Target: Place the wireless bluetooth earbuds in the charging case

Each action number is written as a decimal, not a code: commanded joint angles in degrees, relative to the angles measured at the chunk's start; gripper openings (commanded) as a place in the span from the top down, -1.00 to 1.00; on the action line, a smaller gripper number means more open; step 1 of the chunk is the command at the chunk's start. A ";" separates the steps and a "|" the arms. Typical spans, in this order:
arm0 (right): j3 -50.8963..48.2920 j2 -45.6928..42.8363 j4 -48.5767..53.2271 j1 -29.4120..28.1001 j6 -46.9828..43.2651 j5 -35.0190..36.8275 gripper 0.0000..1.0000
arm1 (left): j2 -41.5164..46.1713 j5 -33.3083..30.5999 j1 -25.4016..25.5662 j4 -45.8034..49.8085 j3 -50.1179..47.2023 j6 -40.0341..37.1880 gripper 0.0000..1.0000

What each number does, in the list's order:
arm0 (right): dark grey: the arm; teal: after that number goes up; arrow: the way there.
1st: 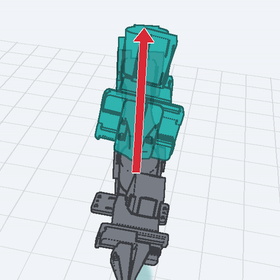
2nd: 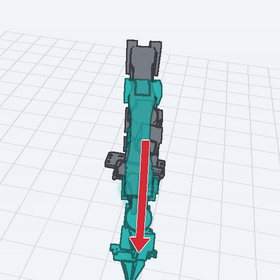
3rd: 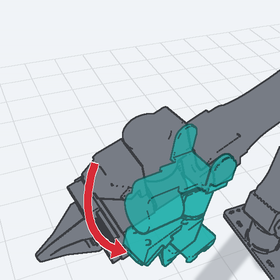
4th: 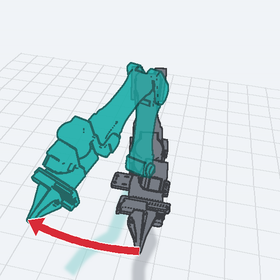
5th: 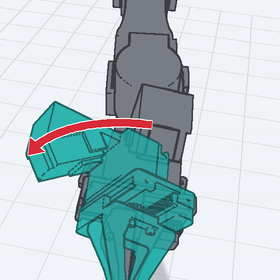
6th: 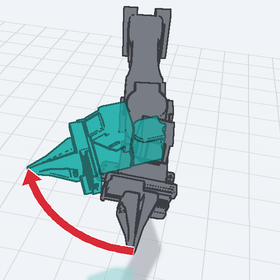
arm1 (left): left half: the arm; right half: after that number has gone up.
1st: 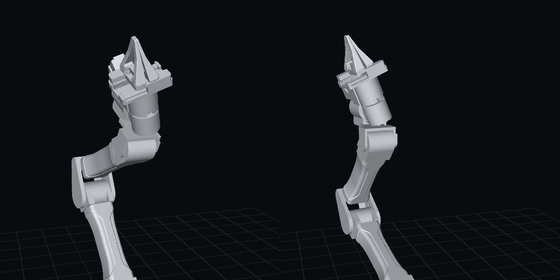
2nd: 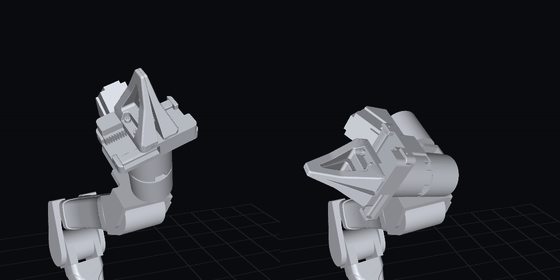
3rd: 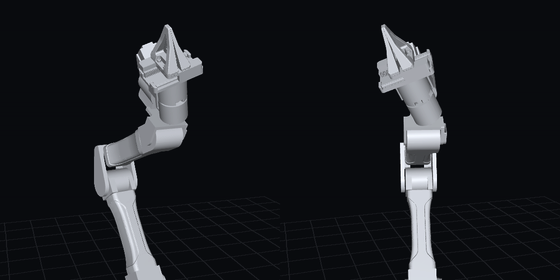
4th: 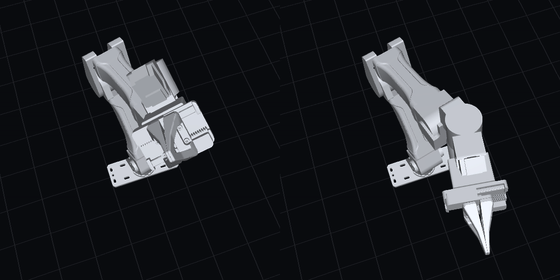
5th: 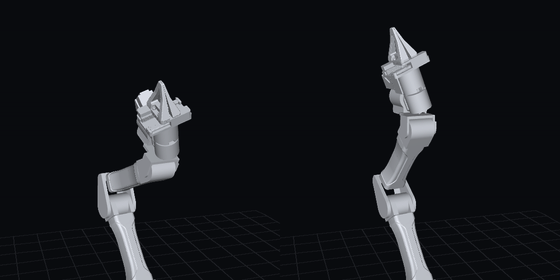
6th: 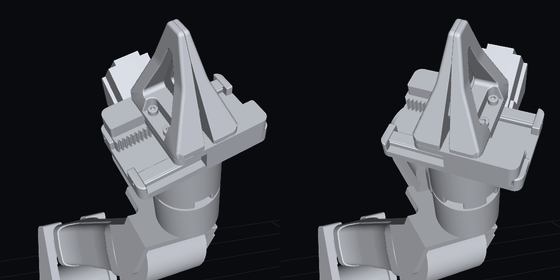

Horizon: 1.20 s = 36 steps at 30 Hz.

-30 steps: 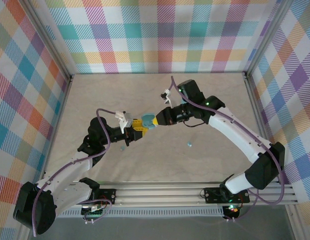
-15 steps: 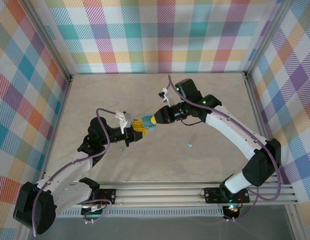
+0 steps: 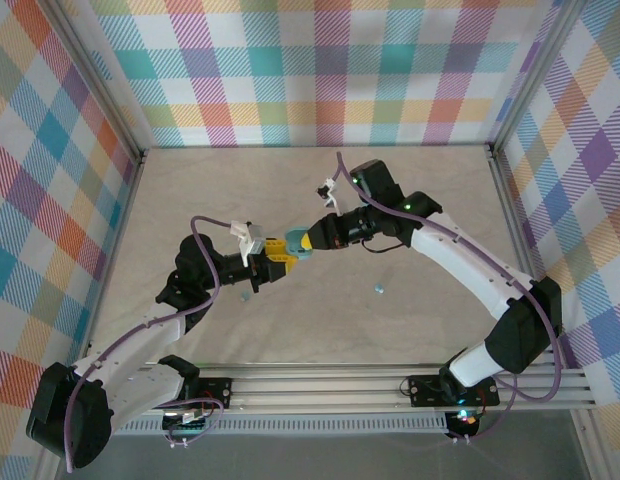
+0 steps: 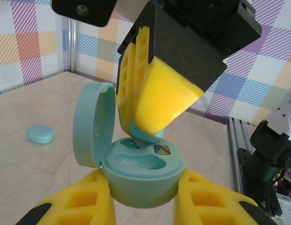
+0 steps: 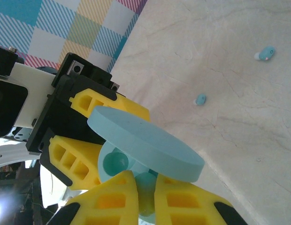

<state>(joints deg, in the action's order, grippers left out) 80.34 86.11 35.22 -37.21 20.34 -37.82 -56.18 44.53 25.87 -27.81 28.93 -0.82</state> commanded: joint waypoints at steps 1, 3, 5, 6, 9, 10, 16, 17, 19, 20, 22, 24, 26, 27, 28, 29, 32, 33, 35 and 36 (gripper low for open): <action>-0.93 -0.96 -0.72 -0.41 0.58 -0.63 0.75 | 0.45 1.17 0.72 -4.35 1.31 0.79 0.95; -0.89 -0.94 -0.60 -0.40 0.50 -0.13 0.70 | 0.59 1.02 0.83 -4.27 1.31 0.81 0.95; -0.70 -0.94 -0.10 -0.41 0.25 0.56 0.64 | 0.70 1.00 0.93 -4.17 1.38 0.82 0.95; -0.52 -1.03 0.28 -0.41 0.02 0.78 0.60 | 0.84 0.92 1.02 -4.13 1.33 0.82 0.95; 0.12 -1.12 1.53 -0.41 -0.62 1.60 0.49 | 1.16 0.70 1.11 -3.92 1.31 0.77 0.95; 0.38 -1.21 1.91 -0.41 -0.86 1.83 0.47 | 1.24 0.68 1.11 -3.83 1.31 0.76 0.95; 1.32 -1.86 3.85 -0.41 -1.75 3.28 0.17 | 1.34 0.37 1.29 -3.79 1.24 0.73 0.95; 1.57 -1.98 4.04 -0.40 -1.78 3.49 0.15 | 1.34 0.32 1.36 -3.82 1.26 0.75 0.95; 2.00 -2.30 4.56 -0.39 -1.88 3.91 0.14 | 1.31 0.13 1.37 -3.74 1.22 0.74 0.95; 2.34 -2.51 4.82 -0.41 -1.96 4.43 0.13 | 1.29 -0.23 1.38 -3.74 1.09 0.75 0.95; 2.92 -3.12 5.25 -0.35 -1.99 5.48 0.10 | 1.37 -0.70 1.37 -3.69 0.88 0.76 0.95; 3.45 -3.94 5.60 -0.36 -1.81 6.78 0.08 | 1.62 -1.24 1.38 -3.74 0.63 0.76 0.95; 3.62 -5.15 5.73 -0.33 -1.37 8.78 0.06 | 2.19 -2.27 1.38 -3.54 0.13 0.78 0.95; 3.61 -5.84 5.59 -0.25 -1.19 9.75 0.06 | 2.58 -2.91 1.38 -3.34 -0.13 0.72 0.95; 3.51 -6.68 5.35 -0.36 -0.82 11.21 0.04 | 3.17 -3.70 1.38 -2.90 -0.35 0.56 0.95; 3.19 -7.56 5.06 -0.15 -0.30 12.67 0.02 | 3.90 -4.58 1.37 -2.27 -0.66 0.33 0.95; 1.86 -9.84 3.49 0.70 1.54 16.29 -0.01 | 6.75 -7.15 1.38 0.26 -1.70 -0.40 0.95; 1.45 -10.43 3.00 1.09 2.31 17.34 -0.03 | 7.76 -7.89 1.33 1.07 -2.00 -0.65 0.95; 0.43 -11.26 1.99 2.28 4.29 19.60 -0.05 | 10.22 -9.45 1.37 3.16 -2.63 -0.98 0.94; 0.20 -11.24 1.68 2.76 5.19 20.28 -0.06 | 11.27 -10.14 1.37 4.15 -2.88 -1.11 0.94</action>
<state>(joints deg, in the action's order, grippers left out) 81.65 75.61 38.83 -35.79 22.22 -22.13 -47.72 37.47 26.87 -25.96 27.22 -0.93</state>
